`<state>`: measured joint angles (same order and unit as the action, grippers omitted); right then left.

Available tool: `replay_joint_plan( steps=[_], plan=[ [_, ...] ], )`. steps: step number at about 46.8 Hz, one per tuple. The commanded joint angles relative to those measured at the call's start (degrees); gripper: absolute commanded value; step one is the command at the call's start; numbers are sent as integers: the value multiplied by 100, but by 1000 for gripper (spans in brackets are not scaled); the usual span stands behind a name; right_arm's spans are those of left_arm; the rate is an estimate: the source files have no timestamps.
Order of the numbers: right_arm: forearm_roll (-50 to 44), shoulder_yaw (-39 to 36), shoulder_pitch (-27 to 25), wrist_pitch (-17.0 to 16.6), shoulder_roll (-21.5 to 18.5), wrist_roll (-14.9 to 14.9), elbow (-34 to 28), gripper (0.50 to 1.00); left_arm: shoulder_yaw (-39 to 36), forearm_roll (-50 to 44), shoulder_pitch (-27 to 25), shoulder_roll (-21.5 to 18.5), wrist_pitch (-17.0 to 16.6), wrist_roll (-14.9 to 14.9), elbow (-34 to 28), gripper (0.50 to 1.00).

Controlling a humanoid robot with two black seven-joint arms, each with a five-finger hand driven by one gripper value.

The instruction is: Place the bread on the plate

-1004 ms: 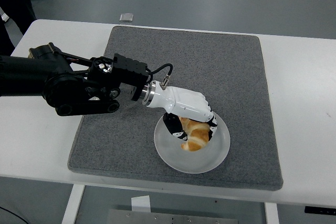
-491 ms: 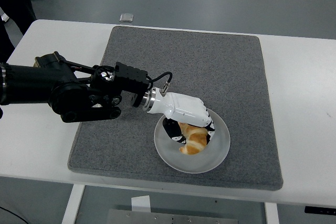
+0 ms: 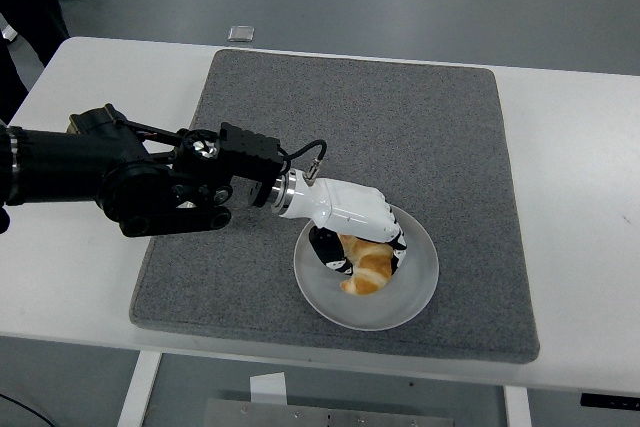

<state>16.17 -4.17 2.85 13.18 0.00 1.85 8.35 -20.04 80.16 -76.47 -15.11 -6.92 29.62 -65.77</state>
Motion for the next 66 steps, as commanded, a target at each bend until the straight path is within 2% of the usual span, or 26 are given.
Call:
replay_joint_plan(
  steps=[1, 16, 21, 24, 28, 31, 36, 38, 52, 66],
  plan=[
    [0, -5, -3, 0, 0, 0, 0, 952, 0, -9, 1, -1, -37, 0, 3, 500],
    [0, -5, 5, 0, 0, 0, 0, 954, 9, -26, 9, 8, -160, 0, 3, 500],
    [0, -5, -3, 0, 0, 0, 0, 952, 9, -53, 18, -1, -222, 8, -6, 651],
    [0, 4, -3, 0, 0, 0, 0, 952, 18, -79, 18, -1, -222, 8, -6, 718],
    [0, 4, -3, 0, 0, 0, 0, 952, 18, -105, 45, 8, -222, 0, -6, 775],
    [0, -5, 5, 0, 0, 0, 0, 954, 18, -123, 53, 8, -222, 8, -24, 865],
    [0, 4, 5, 0, 0, 0, 0, 952, 18, -132, 71, 8, -222, 8, -32, 898],
    [0, 4, 5, -9, 0, 0, 0, 952, 18, -132, 80, 8, -231, 8, -32, 932],
    [0, 4, 5, 0, 0, 0, 0, 952, 62, -237, 45, 0, -240, 8, -68, 988],
    [0, -5, -3, 0, 0, 0, 0, 952, 316, -448, -202, -88, -257, 35, -278, 994]
  ],
)
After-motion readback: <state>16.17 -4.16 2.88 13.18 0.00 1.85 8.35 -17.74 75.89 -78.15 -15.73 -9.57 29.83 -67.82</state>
